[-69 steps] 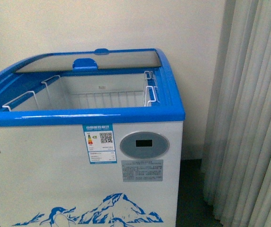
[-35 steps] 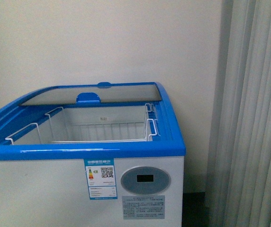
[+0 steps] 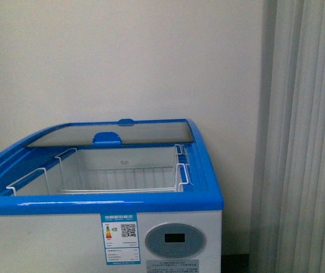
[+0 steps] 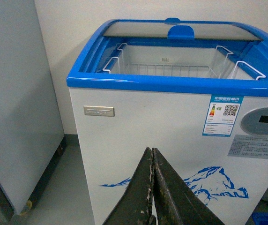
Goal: Put drink in fridge
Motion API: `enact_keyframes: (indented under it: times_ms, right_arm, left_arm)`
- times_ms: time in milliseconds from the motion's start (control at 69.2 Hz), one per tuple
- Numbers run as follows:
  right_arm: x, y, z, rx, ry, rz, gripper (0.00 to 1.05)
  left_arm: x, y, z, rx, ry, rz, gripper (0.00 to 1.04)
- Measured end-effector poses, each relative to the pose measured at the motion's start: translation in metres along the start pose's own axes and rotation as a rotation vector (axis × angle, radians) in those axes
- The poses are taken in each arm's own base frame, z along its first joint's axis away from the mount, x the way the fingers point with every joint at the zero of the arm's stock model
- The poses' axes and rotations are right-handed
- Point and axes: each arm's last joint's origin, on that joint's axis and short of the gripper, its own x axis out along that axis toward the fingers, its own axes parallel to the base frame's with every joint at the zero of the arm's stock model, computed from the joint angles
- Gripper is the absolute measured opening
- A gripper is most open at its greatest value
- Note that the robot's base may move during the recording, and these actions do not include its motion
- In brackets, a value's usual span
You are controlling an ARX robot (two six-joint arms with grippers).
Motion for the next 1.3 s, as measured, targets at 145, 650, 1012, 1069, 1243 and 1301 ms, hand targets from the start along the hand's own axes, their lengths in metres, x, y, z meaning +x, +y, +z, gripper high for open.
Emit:
enact_keyframes:
  times_ms: [145,650,1012,1069,1243,1301]
  right_arm:
    - [0.0,0.0,-0.009,0.0,0.003,0.0,0.03]
    - [0.0,0.0,-0.027,0.0,-0.006,0.0,0.03]
    - [-0.001,0.0,-0.029,-0.001,-0.015,0.0,0.1]
    - [-0.001,0.0,-0.029,-0.001,-0.016,0.0,0.22]
    - [-0.001,0.0,-0.029,-0.001,-0.016,0.0,0.52]
    - [-0.001,0.0,-0.029,-0.001,-0.016,0.0,0.62]
  left_arm:
    - [0.0,0.0,0.0,0.0,0.0,0.0,0.03]
    - [0.0,0.0,0.0,0.0,0.0,0.0,0.03]
    - [0.0,0.0,0.0,0.0,0.0,0.0,0.03]
    - [0.0,0.0,0.0,0.0,0.0,0.0,0.06]
    - [0.0,0.0,0.0,0.0,0.0,0.0,0.38]
    - [0.0,0.0,0.0,0.0,0.0,0.0,0.48]
